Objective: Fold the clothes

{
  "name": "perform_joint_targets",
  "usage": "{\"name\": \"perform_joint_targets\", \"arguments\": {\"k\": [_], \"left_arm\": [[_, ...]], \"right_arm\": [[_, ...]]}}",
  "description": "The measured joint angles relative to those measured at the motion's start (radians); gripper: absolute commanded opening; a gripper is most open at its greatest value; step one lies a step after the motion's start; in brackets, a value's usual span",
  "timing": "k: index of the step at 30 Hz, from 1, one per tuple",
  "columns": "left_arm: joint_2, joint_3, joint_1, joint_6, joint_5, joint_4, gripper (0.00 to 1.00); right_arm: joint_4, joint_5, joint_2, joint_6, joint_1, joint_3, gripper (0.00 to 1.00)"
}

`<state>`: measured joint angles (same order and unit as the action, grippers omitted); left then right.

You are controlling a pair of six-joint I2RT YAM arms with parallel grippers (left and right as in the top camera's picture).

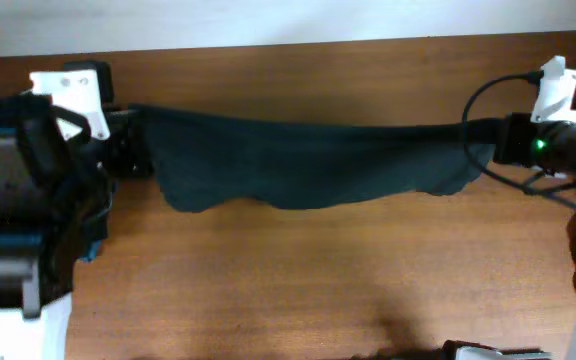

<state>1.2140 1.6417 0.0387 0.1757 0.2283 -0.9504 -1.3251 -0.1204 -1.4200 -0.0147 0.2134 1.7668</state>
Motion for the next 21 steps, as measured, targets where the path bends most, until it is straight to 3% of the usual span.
{"name": "perform_joint_targets", "arguments": {"k": [4, 10, 13, 17, 21], "left_arm": [[0.146, 0.002, 0.0, 0.0, 0.0, 0.064, 0.0], [0.439, 0.004, 0.0, 0.0, 0.002, 0.406, 0.0], [0.523, 0.061, -0.001, -0.003, 0.001, 0.466, 0.0], [0.548, 0.232, -0.001, -0.047, 0.004, 0.426, 0.0], [0.517, 0.382, -0.001, -0.072, 0.008, 0.224, 0.0]], "right_arm": [[0.095, 0.0, -0.158, 0.0, 0.0, 0.002, 0.04], [0.395, -0.037, -0.35, -0.001, -0.001, -0.003, 0.04], [0.492, -0.058, -0.36, -0.021, -0.001, 0.01, 0.04], [0.449, -0.066, -0.36, -0.037, -0.001, 0.111, 0.04], [0.288, -0.072, -0.345, -0.041, -0.001, 0.189, 0.04]]}}
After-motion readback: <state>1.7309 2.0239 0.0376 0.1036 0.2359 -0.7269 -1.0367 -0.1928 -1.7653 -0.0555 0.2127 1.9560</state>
